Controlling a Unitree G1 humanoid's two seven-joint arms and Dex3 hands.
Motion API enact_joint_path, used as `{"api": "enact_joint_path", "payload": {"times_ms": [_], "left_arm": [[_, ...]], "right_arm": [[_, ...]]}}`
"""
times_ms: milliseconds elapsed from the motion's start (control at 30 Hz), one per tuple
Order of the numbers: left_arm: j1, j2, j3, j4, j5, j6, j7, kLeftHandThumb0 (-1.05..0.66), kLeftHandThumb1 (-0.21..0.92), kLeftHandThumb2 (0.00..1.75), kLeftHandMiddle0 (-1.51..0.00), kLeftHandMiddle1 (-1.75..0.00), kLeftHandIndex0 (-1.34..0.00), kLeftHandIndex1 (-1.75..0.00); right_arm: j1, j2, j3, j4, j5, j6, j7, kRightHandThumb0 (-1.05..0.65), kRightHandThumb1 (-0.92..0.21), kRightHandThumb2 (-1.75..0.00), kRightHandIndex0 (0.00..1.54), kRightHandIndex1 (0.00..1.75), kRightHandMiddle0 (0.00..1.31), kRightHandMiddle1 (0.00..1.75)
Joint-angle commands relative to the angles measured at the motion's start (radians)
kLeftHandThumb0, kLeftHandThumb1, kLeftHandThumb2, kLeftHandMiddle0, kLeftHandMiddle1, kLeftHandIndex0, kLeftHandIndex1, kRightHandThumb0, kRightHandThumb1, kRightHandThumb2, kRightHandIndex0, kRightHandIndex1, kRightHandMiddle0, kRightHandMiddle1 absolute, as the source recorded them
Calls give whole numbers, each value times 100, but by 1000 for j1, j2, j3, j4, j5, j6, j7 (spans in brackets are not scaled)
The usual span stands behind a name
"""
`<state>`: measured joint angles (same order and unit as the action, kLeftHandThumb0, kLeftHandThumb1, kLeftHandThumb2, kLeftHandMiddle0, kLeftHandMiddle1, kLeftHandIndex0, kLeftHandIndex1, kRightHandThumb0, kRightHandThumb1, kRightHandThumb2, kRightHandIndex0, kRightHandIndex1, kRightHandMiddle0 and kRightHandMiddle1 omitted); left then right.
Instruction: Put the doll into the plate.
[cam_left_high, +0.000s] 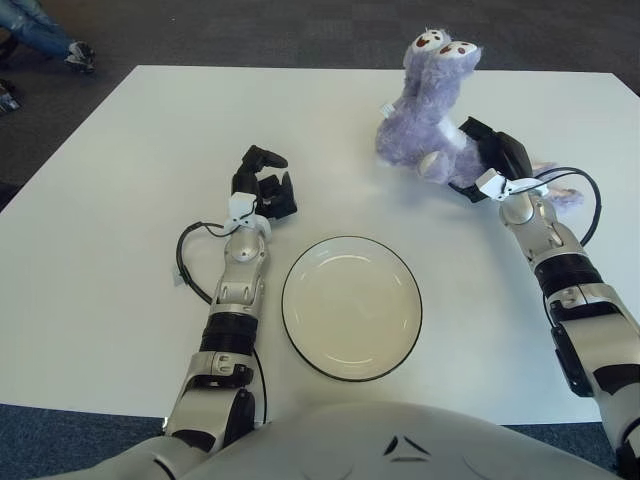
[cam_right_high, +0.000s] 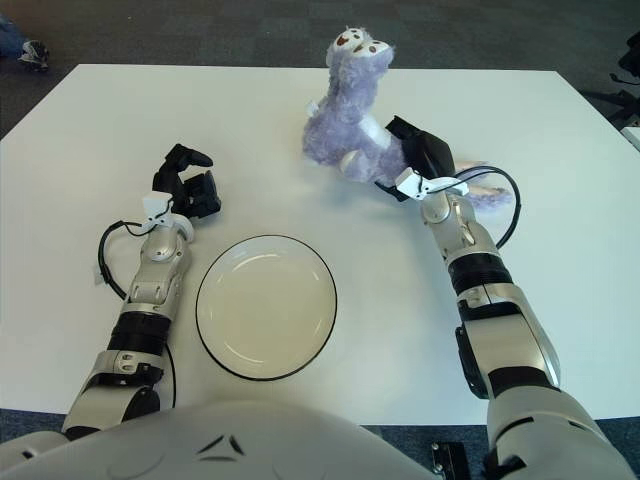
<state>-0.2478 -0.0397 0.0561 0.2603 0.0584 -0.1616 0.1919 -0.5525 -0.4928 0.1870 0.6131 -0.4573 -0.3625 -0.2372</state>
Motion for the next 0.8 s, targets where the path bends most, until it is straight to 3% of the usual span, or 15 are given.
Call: {"api": "enact_joint_path", "payload": {"times_ms": [0,167,367,767], "left_arm": [[11,6,-1,22,7,-6,-1,-46,36,127,-115,-175,-58,-175],[6,9,-2,31,10,-7,-2,-46,35,127,-115,-175,-58,-175],[3,9,-4,35,13,-5,2,-46,35,127,-115,-175,-58,-175],[-5,6,-2,48,15,-12,10,-47,35,128,-115,-175,-58,-175]], "right_arm": [[22,-5,-25,-114,19,16,44,56,-11,-157,78,175,104,175],[63,2,-51,-205,62,36,109,56,-11,-157,78,175,105,175],[104,9,-60,-348,42,62,139,56,-11,-157,78,175,105,175],[160,30,-79,-508,78,117,247,56,-11,-157,78,175,106,175]]}}
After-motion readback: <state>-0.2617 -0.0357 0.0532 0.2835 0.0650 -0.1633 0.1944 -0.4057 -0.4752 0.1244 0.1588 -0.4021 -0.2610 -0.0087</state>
